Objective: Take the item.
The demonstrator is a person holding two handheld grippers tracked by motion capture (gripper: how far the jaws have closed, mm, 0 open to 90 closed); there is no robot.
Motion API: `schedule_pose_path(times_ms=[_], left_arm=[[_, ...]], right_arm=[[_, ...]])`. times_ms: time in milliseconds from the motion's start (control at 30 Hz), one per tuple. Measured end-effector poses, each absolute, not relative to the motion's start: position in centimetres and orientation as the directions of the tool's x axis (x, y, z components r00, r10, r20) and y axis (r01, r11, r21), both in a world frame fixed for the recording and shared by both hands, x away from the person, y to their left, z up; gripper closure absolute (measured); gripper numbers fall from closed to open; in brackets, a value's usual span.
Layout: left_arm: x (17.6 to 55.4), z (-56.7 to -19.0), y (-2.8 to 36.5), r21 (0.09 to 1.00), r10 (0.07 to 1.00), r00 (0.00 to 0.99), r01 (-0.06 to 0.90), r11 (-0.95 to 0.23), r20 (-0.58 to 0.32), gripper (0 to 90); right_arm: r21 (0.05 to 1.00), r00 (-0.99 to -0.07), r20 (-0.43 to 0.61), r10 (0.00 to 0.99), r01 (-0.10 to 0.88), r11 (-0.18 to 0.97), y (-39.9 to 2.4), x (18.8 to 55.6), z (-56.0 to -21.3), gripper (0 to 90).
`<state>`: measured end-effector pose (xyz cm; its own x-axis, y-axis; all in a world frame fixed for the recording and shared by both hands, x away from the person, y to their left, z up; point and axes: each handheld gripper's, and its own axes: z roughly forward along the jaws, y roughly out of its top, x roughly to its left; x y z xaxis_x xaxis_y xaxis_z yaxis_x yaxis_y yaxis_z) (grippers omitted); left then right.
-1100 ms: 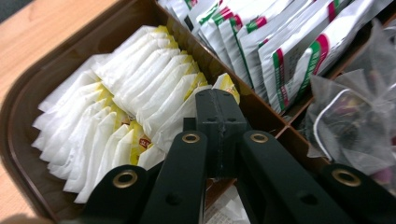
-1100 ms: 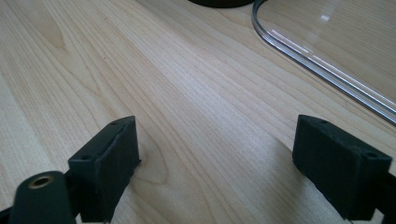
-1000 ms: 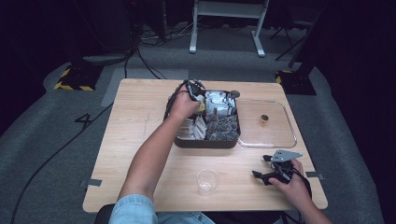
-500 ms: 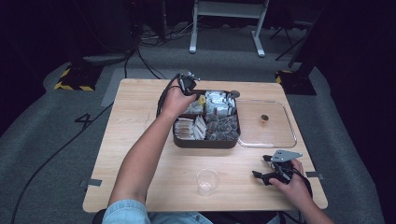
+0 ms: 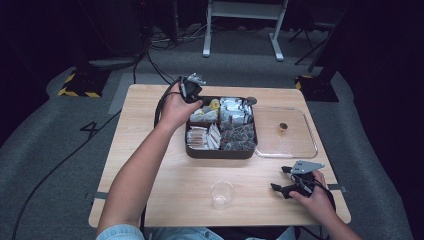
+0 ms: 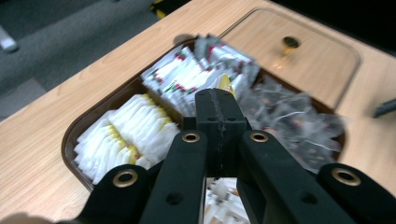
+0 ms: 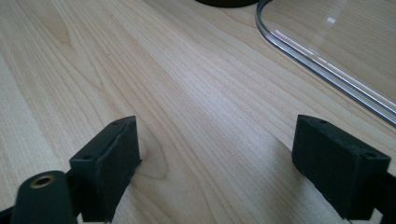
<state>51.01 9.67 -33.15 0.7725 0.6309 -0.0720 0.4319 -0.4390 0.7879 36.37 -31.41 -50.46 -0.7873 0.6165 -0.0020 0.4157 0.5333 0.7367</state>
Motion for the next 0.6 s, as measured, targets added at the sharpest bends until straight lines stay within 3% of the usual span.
schedule_pose_path(times_ms=[600], left_arm=[[41.8, -31.1, 10.7, 0.838, 0.504, 0.863, 0.304, -0.454, -0.04, 90.0]], right_arm=[[0.737, -0.792, -0.002, 0.611, 0.412, 0.536, -31.5, 36.4, -50.5, 15.2]])
